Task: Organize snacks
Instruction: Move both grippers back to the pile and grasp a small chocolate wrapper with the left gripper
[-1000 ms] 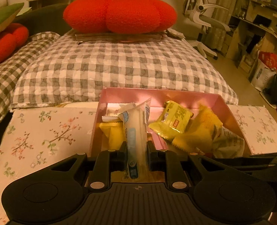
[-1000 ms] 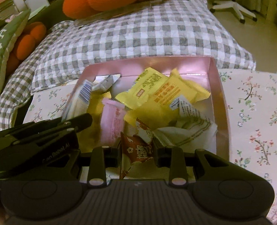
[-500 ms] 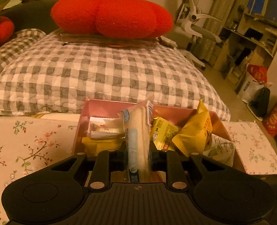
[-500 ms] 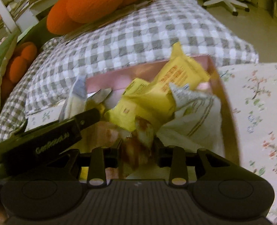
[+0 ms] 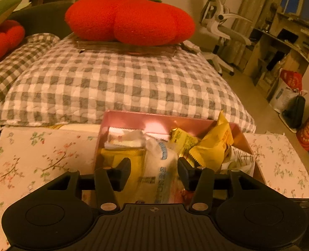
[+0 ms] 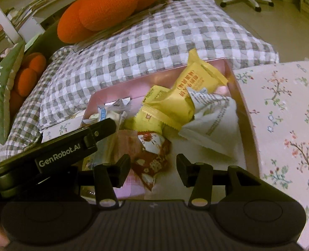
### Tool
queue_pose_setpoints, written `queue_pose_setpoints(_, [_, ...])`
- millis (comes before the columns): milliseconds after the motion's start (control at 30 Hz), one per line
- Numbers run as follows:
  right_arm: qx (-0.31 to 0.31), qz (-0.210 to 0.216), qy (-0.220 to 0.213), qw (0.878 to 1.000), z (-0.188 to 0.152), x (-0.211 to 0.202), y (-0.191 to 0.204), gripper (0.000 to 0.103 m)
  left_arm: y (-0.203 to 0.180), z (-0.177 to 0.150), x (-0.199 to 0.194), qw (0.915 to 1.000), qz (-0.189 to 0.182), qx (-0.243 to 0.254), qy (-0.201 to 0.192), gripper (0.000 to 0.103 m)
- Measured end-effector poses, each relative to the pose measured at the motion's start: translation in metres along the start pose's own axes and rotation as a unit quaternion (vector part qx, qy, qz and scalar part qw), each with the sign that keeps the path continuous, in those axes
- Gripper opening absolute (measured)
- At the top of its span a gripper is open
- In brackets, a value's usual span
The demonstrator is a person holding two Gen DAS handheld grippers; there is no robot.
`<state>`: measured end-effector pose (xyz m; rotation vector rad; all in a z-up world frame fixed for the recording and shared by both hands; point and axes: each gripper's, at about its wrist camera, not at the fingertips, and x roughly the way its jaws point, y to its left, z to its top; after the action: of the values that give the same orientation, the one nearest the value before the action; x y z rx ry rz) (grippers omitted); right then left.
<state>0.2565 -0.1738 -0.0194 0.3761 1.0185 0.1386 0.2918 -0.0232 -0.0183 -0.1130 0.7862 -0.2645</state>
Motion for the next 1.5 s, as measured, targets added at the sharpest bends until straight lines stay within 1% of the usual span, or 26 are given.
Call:
queue_pose_setpoints(133, [-0.011,-0.006,0.005,1.0,-0.006,-0.01,0.007,0.051,0.004,-0.003,-0.013,0.9999,0.012,0.002,0.002,0.048])
queue_pose_setpoints(233, [-0.023,-0.013,0.008,1.0,-0.012,-0.017,0.013,0.052,0.007,-0.008,-0.024,0.9998,0.02,0.0,0.007,0.048])
queue_pose_setpoints(400, [-0.023,-0.016,0.021,0.999,-0.023,-0.03,0.02,0.052,0.008,-0.015,-0.041,0.9994,0.03,0.009,0.015,0.048])
queue_pose_setpoints(633, [-0.038,-0.023,0.022,0.999,-0.038,-0.052,0.028,0.053,0.012,-0.029,-0.072,0.9989,0.039,0.011,0.021,0.048])
queue_pose_setpoints(867, [-0.052,-0.033,0.043,0.997,-0.059,-0.067,0.031,0.056,0.011,-0.053,-0.101,0.9974,0.05,0.036,0.037,0.049])
queue_pose_setpoints(933, [-0.06,-0.038,0.052,0.996,-0.066,-0.07,0.032,0.057,0.014,-0.061,-0.107,0.9975,0.047,0.032,0.042,0.049])
queue_pose_setpoints(1067, [-0.076,-0.046,0.07,0.994,-0.08,-0.072,0.033,0.057,0.015,-0.08,-0.118,0.9966,0.04,0.031,0.064,0.05])
queue_pose_setpoints(1200, [-0.087,-0.045,0.083,0.992,-0.09,-0.078,0.037,0.057,0.014,-0.097,-0.129,0.9952,0.035,0.043,0.08,0.05])
queue_pose_setpoints(1233, [-0.091,-0.045,0.085,0.991,-0.092,-0.08,0.038,0.057,0.013,-0.102,-0.133,0.9948,0.035,0.046,0.083,0.053])
queue_pose_setpoints(1300, [-0.099,-0.047,0.086,0.99,-0.098,-0.086,0.038,0.059,0.012,-0.112,-0.139,0.9939,0.038,0.053,0.089,0.055])
queue_pose_setpoints(1367, [-0.106,-0.05,0.09,0.989,-0.103,-0.09,0.037,0.061,0.01,-0.123,-0.145,0.9928,0.035,0.06,0.098,0.056])
queue_pose_setpoints(1500, [-0.113,-0.057,0.101,0.987,-0.113,-0.093,0.033,0.061,0.005,-0.143,-0.153,0.9908,0.024,0.071,0.113,0.056])
